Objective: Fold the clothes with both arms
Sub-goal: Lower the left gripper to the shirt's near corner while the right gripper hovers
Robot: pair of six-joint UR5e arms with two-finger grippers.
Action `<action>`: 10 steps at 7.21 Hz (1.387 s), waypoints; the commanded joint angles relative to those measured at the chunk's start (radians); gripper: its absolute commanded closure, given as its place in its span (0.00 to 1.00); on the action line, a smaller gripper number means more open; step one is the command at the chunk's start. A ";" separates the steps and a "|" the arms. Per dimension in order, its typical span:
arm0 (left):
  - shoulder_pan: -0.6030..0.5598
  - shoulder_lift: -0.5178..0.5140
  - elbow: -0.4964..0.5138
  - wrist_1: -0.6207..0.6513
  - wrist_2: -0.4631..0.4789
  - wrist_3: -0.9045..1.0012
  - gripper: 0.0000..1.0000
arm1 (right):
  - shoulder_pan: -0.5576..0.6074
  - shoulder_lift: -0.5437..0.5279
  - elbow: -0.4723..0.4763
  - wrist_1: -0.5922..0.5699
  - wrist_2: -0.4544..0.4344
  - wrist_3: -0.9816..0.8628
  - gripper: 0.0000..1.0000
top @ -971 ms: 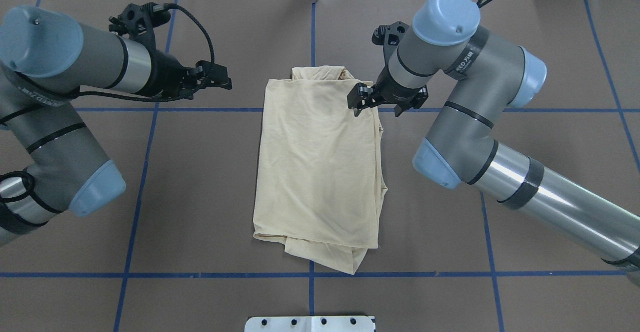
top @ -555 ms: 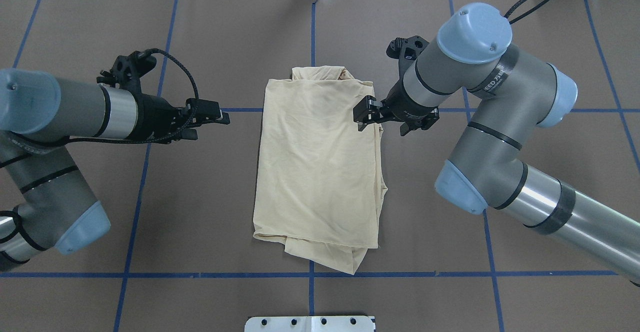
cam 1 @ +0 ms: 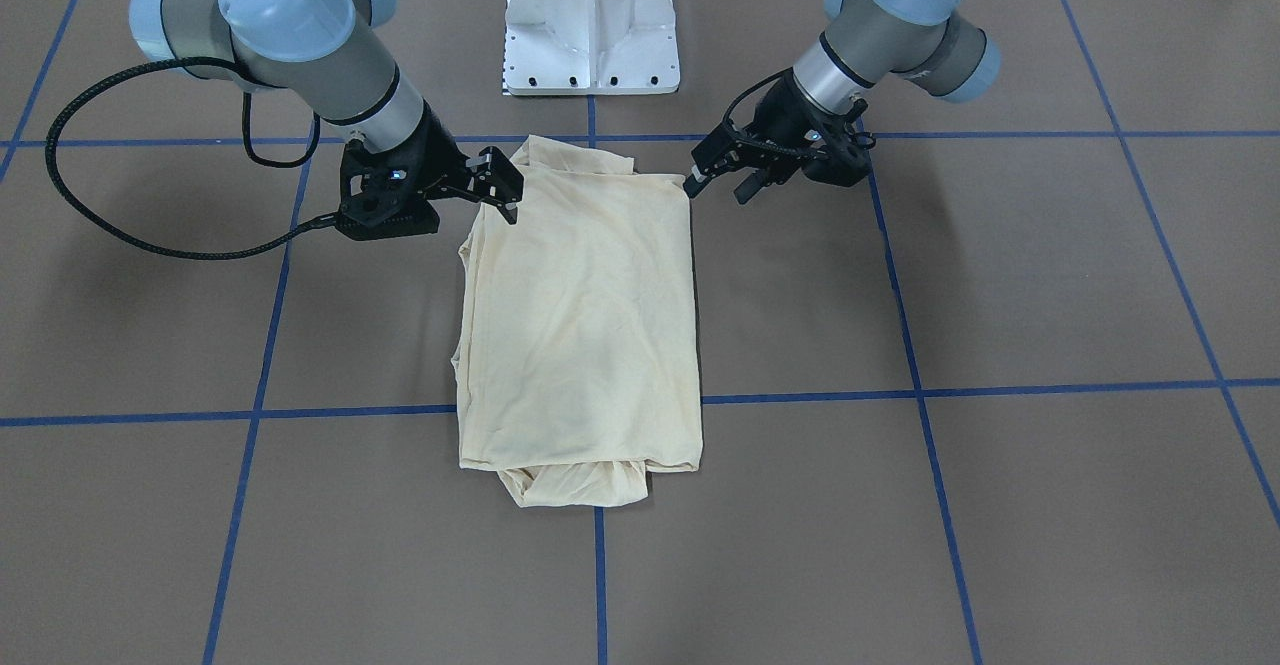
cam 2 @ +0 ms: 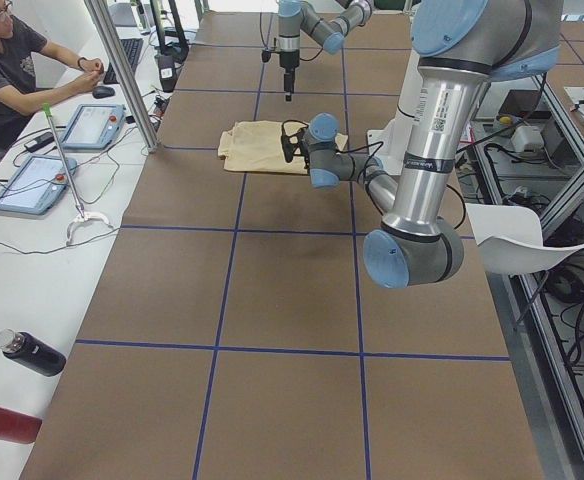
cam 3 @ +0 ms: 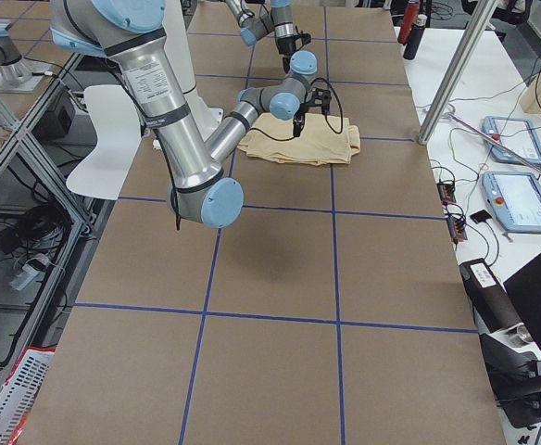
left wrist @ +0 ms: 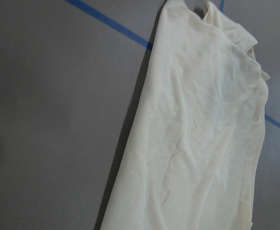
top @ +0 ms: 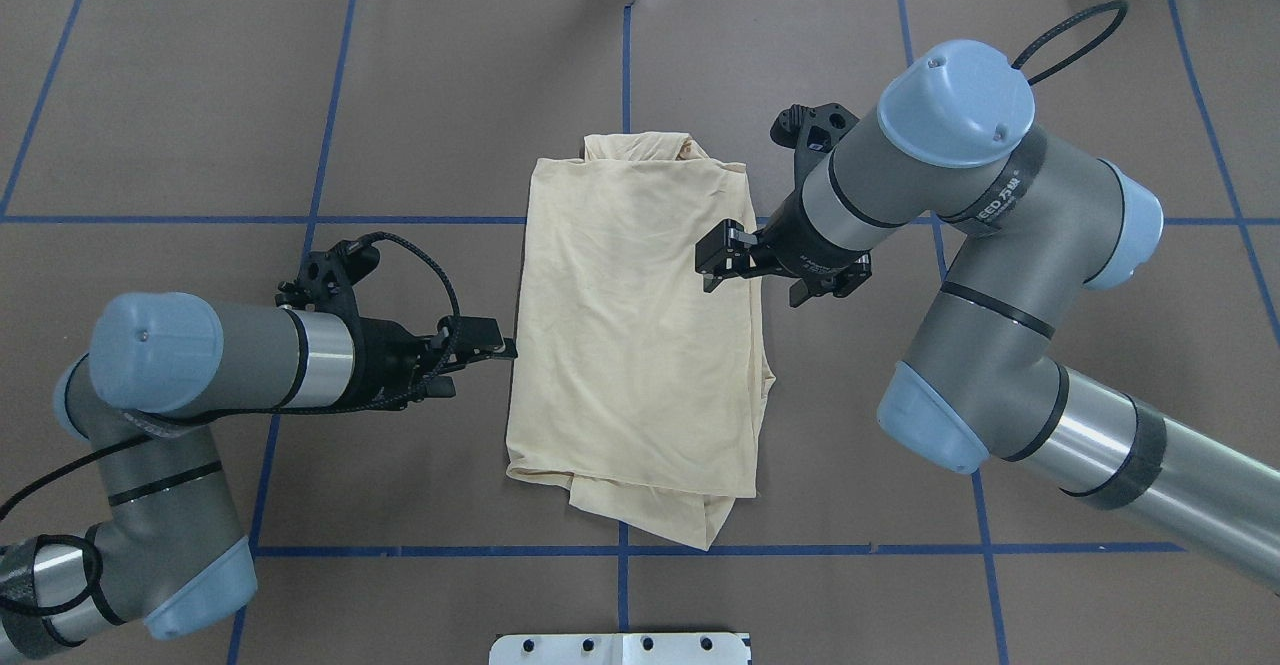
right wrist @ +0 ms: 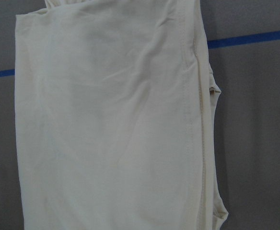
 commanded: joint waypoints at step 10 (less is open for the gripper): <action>0.131 -0.075 0.079 0.095 0.093 -0.020 0.06 | -0.008 0.005 -0.001 0.001 0.006 0.002 0.00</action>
